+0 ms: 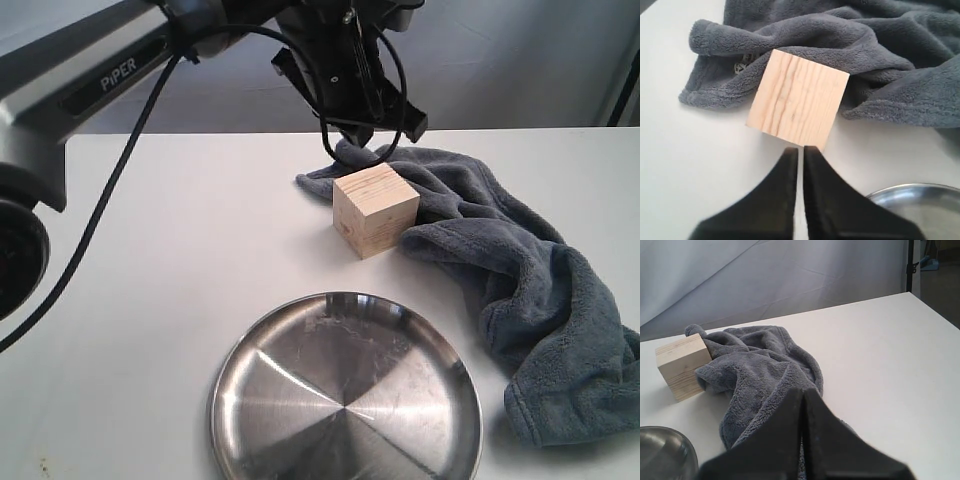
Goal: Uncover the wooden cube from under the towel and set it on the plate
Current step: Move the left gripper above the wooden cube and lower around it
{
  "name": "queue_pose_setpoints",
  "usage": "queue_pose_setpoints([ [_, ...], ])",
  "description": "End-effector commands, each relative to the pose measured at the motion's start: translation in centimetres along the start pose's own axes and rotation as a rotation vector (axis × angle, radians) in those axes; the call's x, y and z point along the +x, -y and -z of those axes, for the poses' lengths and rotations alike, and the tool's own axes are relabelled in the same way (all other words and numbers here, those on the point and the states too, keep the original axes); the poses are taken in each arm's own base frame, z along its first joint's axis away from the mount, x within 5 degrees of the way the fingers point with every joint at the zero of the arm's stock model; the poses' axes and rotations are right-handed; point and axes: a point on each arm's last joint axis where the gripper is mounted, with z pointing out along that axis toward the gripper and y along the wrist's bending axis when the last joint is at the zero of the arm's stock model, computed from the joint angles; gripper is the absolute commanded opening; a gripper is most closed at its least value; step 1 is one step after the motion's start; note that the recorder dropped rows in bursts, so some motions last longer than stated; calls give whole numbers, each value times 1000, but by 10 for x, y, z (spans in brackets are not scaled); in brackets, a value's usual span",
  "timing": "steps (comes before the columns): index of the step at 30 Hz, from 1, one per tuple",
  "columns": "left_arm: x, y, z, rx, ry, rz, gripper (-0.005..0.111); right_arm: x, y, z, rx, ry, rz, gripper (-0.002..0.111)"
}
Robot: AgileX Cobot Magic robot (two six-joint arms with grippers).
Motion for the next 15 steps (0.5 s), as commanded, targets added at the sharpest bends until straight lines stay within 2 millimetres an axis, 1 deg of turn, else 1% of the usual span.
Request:
queue_pose_setpoints([
  [1,4,-5,-3,25,-13,-131,25,2,0,0,-1,-8,-9,3],
  [2,5,-4,-4,29,-16,-144,35,2,0,0,-1,-8,-9,3],
  [5,6,-7,-6,19,-28,-150,58,2,0,0,-1,-8,-9,3],
  [8,6,-10,-14,11,-19,-146,82,2,0,0,-1,-8,-9,3],
  [10,6,-10,-25,11,-20,-145,95,2,0,0,-1,-8,-9,3],
  [12,8,-10,-37,13,-34,-148,104,2,0,0,-1,-8,-9,3],
  [15,11,-10,-58,15,-43,-157,105,2,0,0,-1,-8,-9,3],
])
